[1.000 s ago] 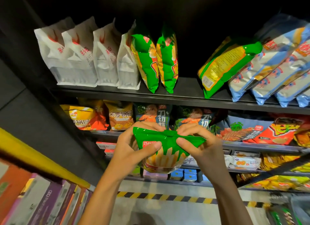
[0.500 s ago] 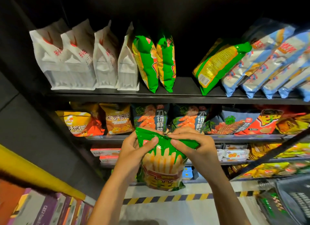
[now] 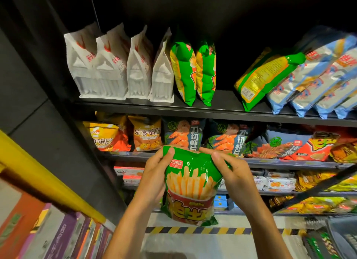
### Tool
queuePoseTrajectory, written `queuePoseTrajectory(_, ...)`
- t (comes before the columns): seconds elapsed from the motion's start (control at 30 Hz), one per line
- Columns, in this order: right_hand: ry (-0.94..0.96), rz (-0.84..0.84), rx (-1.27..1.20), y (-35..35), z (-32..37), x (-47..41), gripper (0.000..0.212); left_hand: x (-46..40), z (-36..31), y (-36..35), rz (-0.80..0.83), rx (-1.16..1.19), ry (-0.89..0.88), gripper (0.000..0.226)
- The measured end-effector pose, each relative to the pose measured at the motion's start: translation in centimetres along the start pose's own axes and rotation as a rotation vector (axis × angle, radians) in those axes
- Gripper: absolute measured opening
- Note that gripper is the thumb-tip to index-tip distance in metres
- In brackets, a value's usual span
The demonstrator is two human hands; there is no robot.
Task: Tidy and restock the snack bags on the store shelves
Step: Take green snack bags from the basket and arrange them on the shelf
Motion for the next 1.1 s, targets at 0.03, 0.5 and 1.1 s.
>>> queuePoseTrajectory(0.03,0.013,-0.003,0.027,-0.3,0.1,0.1,0.029,0.1,0.0,0.1,-0.01,0.014,0.004,0.031)
queuePoseTrajectory(0.5,0.077,-0.116,0.227,-0.7,-1.2,2.3,0.039,0.8,0.4,1.7,-0.057,0.048,0.075,0.032)
queuePoseTrajectory(1.1,-0.434,-0.261,-0.384,-0.2,-4.5,1.6,0.08,1.0,1.7,0.1,0.278,-0.232,0.048,0.07)
Point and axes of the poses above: each hand's wrist, its own x-axis away from the middle knuckle, its own y-axis out of the back of the hand, z = x × y, the point moved 2 cm from there along -x, towards the middle knuckle, and after that the axes turned 8 degrees about x, right-handed, at the moved point
